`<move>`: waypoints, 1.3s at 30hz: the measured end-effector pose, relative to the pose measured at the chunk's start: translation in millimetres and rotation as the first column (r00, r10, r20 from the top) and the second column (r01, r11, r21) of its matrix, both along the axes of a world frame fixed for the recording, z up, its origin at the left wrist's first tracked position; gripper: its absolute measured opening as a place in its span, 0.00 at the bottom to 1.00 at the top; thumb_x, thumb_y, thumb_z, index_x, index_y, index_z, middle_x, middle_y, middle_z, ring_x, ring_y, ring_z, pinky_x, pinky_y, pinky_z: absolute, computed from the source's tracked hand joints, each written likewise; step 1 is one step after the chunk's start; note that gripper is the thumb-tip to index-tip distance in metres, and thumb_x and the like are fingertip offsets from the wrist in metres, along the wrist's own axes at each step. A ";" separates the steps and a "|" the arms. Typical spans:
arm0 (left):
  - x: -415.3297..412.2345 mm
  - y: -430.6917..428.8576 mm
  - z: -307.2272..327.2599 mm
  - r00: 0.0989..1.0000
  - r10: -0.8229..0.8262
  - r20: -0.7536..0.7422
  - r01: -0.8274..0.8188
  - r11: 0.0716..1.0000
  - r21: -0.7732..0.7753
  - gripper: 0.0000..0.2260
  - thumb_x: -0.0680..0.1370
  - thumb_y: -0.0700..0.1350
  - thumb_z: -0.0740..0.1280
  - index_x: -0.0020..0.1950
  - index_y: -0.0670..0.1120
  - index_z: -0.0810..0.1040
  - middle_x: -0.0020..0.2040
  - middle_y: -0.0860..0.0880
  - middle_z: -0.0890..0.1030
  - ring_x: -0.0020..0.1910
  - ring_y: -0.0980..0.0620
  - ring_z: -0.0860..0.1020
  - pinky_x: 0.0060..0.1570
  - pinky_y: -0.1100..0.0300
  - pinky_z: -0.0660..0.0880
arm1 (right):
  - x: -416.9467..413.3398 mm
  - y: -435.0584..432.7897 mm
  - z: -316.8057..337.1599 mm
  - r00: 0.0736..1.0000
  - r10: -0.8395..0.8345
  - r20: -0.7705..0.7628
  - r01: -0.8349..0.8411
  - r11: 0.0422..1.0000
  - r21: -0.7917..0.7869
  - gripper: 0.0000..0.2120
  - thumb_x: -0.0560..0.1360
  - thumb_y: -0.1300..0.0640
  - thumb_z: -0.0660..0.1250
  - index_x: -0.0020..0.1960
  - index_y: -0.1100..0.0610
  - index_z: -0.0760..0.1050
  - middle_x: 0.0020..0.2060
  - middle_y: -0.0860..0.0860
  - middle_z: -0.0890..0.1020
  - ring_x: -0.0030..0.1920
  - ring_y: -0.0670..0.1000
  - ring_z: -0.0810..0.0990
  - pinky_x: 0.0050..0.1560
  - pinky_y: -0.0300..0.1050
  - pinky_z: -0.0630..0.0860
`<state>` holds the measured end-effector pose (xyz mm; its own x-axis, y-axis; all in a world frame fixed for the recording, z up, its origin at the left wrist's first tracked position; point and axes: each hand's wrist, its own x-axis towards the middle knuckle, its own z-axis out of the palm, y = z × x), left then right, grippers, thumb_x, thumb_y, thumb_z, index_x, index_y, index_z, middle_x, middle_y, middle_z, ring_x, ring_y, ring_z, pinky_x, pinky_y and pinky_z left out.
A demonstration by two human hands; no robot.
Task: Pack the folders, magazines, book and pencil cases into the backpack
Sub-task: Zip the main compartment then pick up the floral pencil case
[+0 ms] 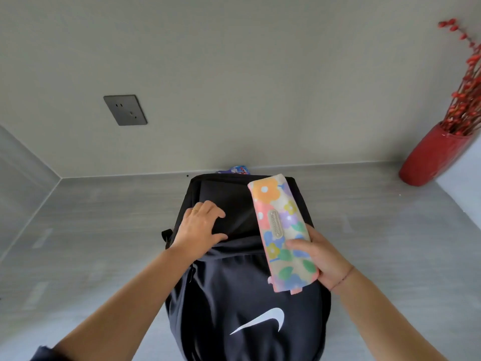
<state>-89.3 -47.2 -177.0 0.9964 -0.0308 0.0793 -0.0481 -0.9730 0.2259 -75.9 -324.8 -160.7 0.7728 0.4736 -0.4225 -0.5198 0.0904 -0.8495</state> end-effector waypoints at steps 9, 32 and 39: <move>20.2 -21.7 5.8 0.979 -0.182 -0.095 0.194 0.972 0.131 0.10 0.76 0.50 0.62 0.50 0.46 0.76 0.50 0.48 0.80 0.49 0.46 0.78 0.47 0.56 0.71 | -40.8 21.9 -2.8 0.983 0.019 -0.183 0.011 0.987 0.159 0.21 0.73 0.56 0.64 0.65 0.63 0.73 0.60 0.64 0.79 0.55 0.62 0.80 0.58 0.60 0.76; 3.7 -41.1 41.0 0.983 -0.087 0.159 0.135 0.938 -0.320 0.02 0.72 0.43 0.72 0.44 0.45 0.82 0.36 0.50 0.78 0.34 0.52 0.75 0.35 0.61 0.71 | -29.1 73.5 2.2 0.735 -0.446 -0.511 0.557 0.826 0.081 0.15 0.77 0.56 0.64 0.57 0.65 0.76 0.55 0.62 0.81 0.53 0.62 0.81 0.60 0.60 0.75; -14.4 -9.4 18.2 0.995 0.086 0.048 -0.079 0.988 -0.133 0.04 0.74 0.43 0.68 0.46 0.45 0.80 0.43 0.47 0.80 0.44 0.46 0.78 0.40 0.57 0.71 | -16.3 76.4 5.7 0.920 -0.235 -0.315 0.155 0.953 -0.259 0.13 0.75 0.46 0.65 0.44 0.56 0.78 0.32 0.51 0.82 0.23 0.46 0.74 0.24 0.37 0.68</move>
